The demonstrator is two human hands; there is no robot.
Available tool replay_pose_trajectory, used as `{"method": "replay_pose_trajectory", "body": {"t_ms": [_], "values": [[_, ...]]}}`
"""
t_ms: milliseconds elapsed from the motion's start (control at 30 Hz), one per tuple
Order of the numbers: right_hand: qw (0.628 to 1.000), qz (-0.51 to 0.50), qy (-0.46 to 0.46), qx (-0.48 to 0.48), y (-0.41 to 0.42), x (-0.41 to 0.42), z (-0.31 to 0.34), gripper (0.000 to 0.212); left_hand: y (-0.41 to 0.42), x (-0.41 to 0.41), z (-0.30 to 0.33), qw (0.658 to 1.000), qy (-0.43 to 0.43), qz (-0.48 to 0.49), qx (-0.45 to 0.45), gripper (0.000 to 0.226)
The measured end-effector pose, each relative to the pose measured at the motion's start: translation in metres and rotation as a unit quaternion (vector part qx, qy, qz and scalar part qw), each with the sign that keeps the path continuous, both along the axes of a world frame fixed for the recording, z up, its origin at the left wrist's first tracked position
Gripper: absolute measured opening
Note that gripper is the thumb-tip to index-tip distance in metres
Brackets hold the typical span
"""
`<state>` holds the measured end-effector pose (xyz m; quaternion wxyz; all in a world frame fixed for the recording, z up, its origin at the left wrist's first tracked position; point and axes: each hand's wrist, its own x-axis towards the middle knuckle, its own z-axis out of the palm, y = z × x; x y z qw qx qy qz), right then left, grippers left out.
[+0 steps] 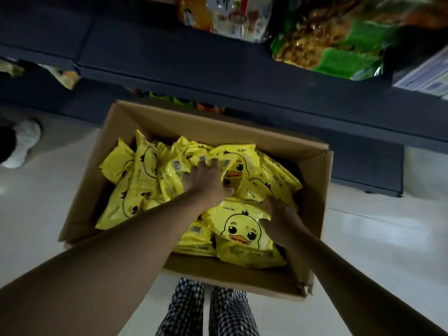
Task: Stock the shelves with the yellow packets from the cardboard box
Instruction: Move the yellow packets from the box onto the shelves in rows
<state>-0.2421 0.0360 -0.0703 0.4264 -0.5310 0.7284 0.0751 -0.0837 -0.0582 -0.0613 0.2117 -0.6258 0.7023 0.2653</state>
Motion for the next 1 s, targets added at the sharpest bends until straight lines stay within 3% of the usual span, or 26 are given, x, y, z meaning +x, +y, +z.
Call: {"method": "replay_pose_trajectory", "body": {"t_ms": [200,333,433,567,633,767,867,1000], "values": [[0.996,-0.003,0.077,-0.038,0.006,0.019,-0.033,0.049,-0.005,-0.009,-0.031,0.999,-0.04,0.001,-0.021,0.077],[0.992,0.015,0.119,-0.035,0.002,0.024,-0.041,0.049,-0.019,0.007,-0.028,0.996,-0.056,-0.011,-0.064,0.051],[0.991,0.006,0.118,-0.066,0.004,0.029,-0.038,0.038,-0.033,0.032,-0.027,0.997,-0.02,0.032,-0.074,0.037],[0.981,-0.008,0.131,-0.142,0.016,0.038,-0.03,0.033,-0.042,0.069,-0.02,0.989,0.075,0.127,-0.018,0.052],[0.978,-0.006,0.126,-0.168,0.021,0.042,-0.03,0.04,-0.04,0.082,-0.014,0.984,0.094,0.154,0.006,0.061],[0.987,-0.071,0.093,-0.109,0.021,0.049,-0.029,0.039,-0.028,0.1,-0.005,0.973,0.122,0.193,0.033,0.061],[0.993,-0.066,0.07,-0.073,0.014,0.048,-0.031,0.034,-0.019,0.107,0.003,0.97,0.127,0.204,0.028,0.062],[0.988,-0.123,0.031,-0.087,0.008,0.043,-0.02,0.03,-0.012,0.107,0.02,0.969,0.134,0.207,0.032,0.067]]}}
